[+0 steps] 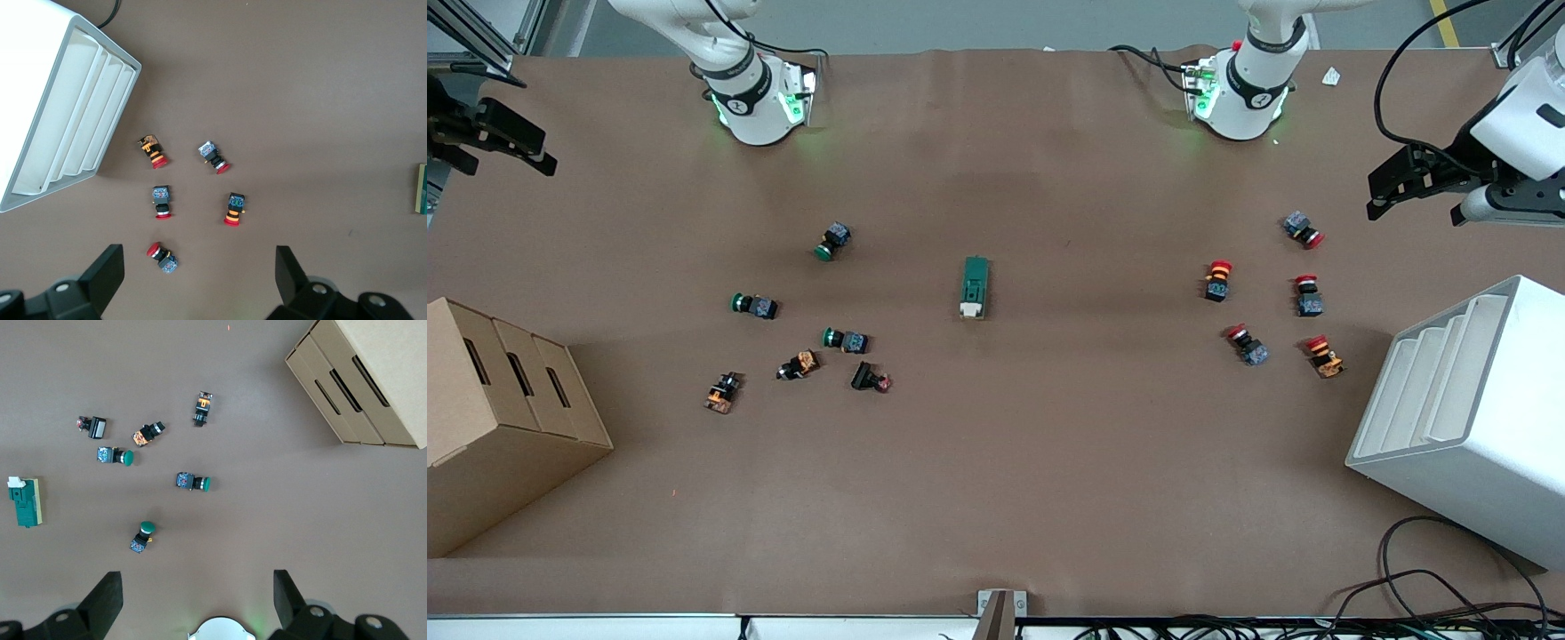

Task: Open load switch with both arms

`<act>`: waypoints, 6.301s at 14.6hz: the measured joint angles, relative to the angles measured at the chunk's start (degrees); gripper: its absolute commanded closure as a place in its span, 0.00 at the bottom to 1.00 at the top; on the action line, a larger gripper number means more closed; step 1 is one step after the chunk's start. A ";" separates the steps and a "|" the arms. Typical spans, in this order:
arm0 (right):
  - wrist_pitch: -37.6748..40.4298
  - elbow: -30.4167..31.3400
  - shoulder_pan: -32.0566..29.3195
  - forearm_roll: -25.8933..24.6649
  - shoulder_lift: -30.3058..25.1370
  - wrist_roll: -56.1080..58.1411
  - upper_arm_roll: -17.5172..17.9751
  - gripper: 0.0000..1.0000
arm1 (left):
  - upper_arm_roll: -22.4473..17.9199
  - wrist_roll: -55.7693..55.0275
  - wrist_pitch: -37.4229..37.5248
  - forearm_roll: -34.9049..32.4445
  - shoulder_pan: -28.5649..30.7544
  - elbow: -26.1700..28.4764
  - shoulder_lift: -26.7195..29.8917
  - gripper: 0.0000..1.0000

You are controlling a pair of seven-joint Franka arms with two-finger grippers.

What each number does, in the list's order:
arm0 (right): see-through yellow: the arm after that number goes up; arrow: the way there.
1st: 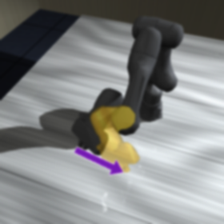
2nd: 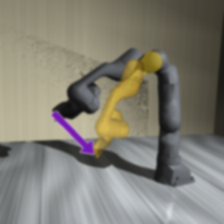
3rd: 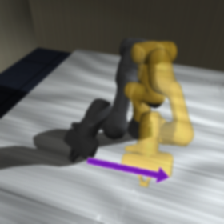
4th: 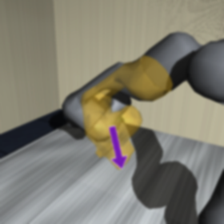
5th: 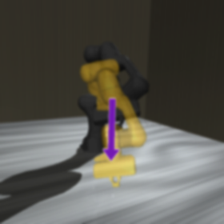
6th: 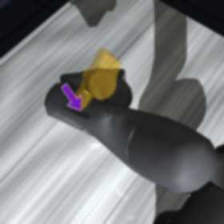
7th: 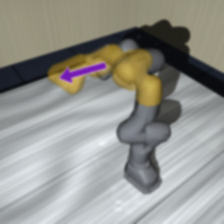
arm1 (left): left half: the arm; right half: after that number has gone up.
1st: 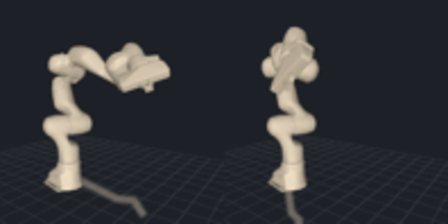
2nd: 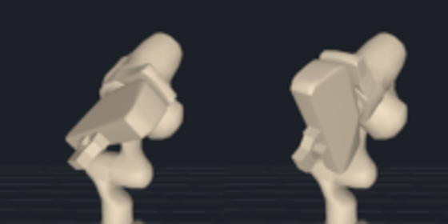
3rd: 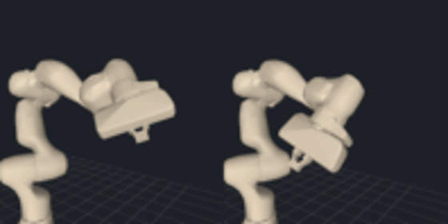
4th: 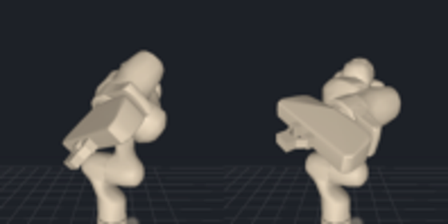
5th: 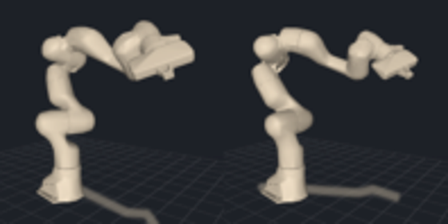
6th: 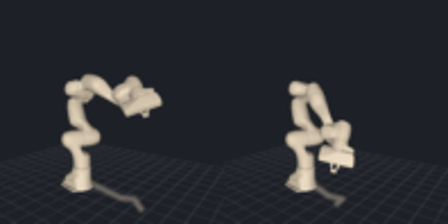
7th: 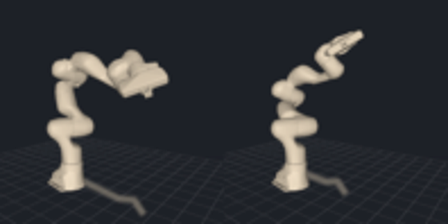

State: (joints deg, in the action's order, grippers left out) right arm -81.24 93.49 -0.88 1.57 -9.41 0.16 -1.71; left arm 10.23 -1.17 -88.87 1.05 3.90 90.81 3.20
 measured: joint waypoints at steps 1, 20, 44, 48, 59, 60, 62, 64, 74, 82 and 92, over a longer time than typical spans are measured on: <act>-0.10 0.05 0.00 0.00 0.00 -0.01 0.01 0.00 | 0.00 0.00 0.10 0.00 0.00 -0.03 0.00 0.00; -2.12 -1.59 0.00 0.27 0.45 -0.05 0.28 0.00 | 14.13 -45.64 -21.28 -10.57 -23.41 3.34 -14.19 0.02; -14.66 -2.24 17.18 4.35 27.61 -51.10 1.30 0.00 | 14.26 -132.86 -36.12 -79.10 -50.16 13.06 -43.21 0.02; -20.02 -3.62 26.36 5.23 34.81 -73.48 1.39 0.00 | 14.18 -139.19 -34.84 -89.59 -50.83 14.69 -46.25 0.02; -30.48 -13.37 38.15 11.28 54.68 -103.45 1.35 0.00 | 13.95 -144.22 -28.85 -99.80 -52.38 15.01 -50.22 0.02; -30.63 -13.46 38.75 11.35 55.38 -104.74 1.35 0.00 | 13.85 -144.22 -28.62 -99.94 -52.62 15.01 -50.29 0.02; -30.46 -13.61 39.63 11.73 55.85 -106.06 1.35 0.00 | 13.75 -144.23 -27.93 -100.47 -52.98 15.00 -50.54 0.02; -28.28 -14.02 40.72 11.83 55.86 -106.64 1.37 0.00 | 13.67 -144.78 -27.04 -101.46 -53.36 15.01 -50.88 0.02; -14.82 -16.48 41.16 12.64 55.03 -106.90 2.60 0.00 | 13.58 -145.35 -25.20 -103.02 -54.08 15.12 -51.48 0.01; -13.01 -16.26 41.53 12.73 54.71 -106.90 4.34 0.00 | 13.58 -145.35 -24.91 -103.23 -54.17 15.13 -51.58 0.01; -12.88 -13.37 42.56 12.73 54.64 -104.97 4.46 0.00 | 13.58 -145.39 -24.88 -103.31 -54.17 15.11 -51.61 0.01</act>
State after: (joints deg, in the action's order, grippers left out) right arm -94.12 80.12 41.68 14.30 45.23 -104.81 2.76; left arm 23.81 -146.56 -113.75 -102.26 -50.27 105.93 -48.41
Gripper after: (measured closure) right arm 0.000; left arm 0.009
